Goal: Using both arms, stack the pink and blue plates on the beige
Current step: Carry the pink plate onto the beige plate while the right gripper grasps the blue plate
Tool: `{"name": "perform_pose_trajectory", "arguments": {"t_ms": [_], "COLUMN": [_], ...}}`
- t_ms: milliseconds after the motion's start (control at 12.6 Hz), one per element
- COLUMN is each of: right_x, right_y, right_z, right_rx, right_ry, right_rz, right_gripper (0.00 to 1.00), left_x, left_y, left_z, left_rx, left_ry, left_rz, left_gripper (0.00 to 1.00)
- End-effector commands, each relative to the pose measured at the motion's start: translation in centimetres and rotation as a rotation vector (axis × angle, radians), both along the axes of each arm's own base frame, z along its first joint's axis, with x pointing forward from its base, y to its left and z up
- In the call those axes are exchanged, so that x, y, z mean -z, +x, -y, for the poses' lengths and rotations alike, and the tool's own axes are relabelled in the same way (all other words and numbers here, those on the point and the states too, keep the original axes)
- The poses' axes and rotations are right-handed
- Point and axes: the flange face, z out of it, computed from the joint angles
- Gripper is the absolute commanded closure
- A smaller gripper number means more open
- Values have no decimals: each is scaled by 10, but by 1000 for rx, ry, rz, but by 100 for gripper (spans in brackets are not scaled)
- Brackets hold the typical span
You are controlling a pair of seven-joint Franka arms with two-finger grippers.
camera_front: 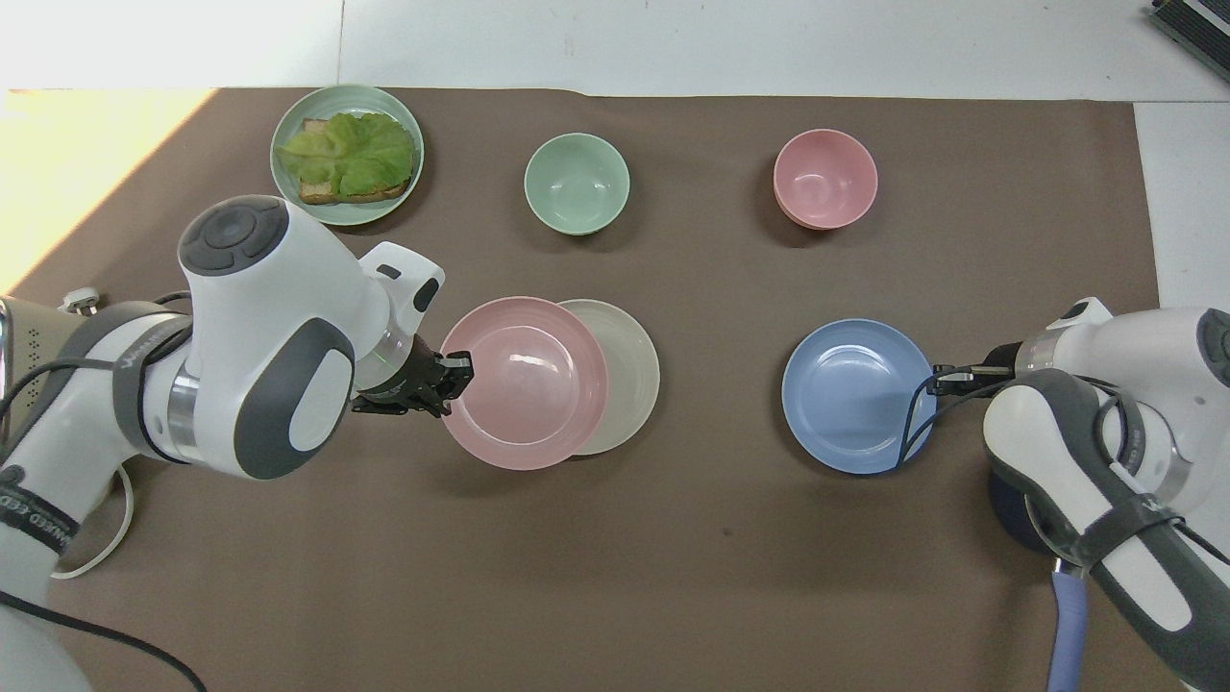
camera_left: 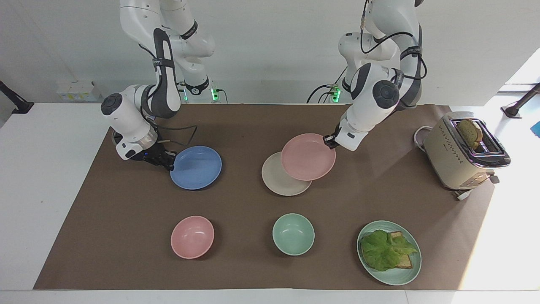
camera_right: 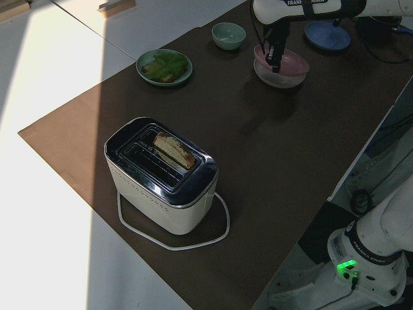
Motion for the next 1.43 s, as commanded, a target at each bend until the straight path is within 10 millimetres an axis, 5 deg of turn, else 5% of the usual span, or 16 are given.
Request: {"name": "perform_pose_trajectory", "arguments": {"t_ms": [0,397,477,556,636,795,1033,1192,1351], "right_x": [-29,-117,-134,-149,-162,-181,-187,-186,-186], "right_y": [8,19,24,26,29,28,27,28,28], "right_z": [2,-7,-8,-9,-10,-19,-33,-39,-77], "right_rx": [-9,-36,-44,-53,-54,-45,-47,-31,-27], "right_ry": [23,44,47,53,50,54,53,33,13], "right_rz": [57,115,127,128,122,114,112,107,96], "right_gripper": [100,100,100,100,100,100,100,100,100], "left_x": [25,54,53,52,53,48,18,-9,-43], "left_y": [-8,-19,-18,-16,-13,-5,28,58,77], "left_z": [15,47,48,47,46,40,-15,-75,-134], "left_rx": [-4,30,39,43,42,30,-18,20,25], "left_ry": [-24,-45,-48,-51,-52,-54,-51,-14,10], "left_rz": [22,86,92,97,98,107,121,151,178], "left_gripper": [100,100,88,18,0,0,0,0,0]}}
